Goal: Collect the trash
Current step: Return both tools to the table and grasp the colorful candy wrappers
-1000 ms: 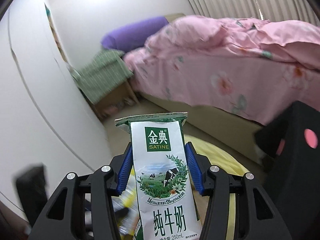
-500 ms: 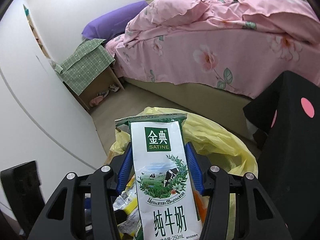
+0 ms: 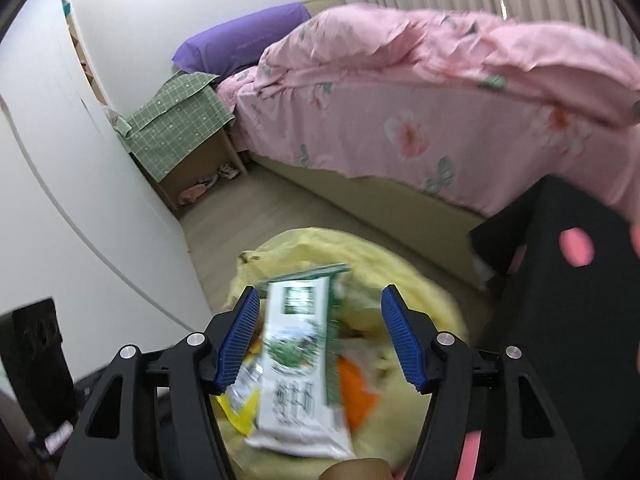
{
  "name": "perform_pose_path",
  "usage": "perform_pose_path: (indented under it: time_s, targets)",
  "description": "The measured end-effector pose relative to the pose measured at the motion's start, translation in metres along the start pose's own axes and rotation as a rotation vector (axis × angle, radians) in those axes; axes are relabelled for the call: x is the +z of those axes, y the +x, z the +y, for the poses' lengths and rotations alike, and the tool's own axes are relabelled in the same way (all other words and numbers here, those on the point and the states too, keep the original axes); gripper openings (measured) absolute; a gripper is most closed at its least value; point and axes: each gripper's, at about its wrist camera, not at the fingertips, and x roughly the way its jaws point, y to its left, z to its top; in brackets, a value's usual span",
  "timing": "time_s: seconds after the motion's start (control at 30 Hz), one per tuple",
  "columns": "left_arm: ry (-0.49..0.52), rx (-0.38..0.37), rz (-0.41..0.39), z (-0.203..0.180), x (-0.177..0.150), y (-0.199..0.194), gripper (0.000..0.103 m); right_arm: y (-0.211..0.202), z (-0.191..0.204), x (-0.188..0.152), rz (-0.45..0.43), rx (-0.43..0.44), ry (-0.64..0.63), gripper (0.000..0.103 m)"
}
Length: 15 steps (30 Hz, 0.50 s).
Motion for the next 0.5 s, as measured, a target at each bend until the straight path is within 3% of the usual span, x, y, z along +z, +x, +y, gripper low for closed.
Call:
perform_pose_path:
  time_s: [0.13, 0.27, 0.5]
  targets:
    - [0.043, -0.052, 0.001, -0.028, -0.001, 0.001, 0.069, -0.053, -0.026, -0.007, -0.034, -0.109, -0.029, 0.06]
    - [0.122, -0.118, 0.007, -0.074, -0.008, 0.007, 0.069, -0.113, -0.059, -0.027, -0.079, -0.288, -0.062, 0.06]
    - [0.311, -0.251, 0.037, -0.168, -0.025, 0.028, 0.069, -0.209, -0.138, -0.089, -0.126, -0.507, 0.04, 0.06]
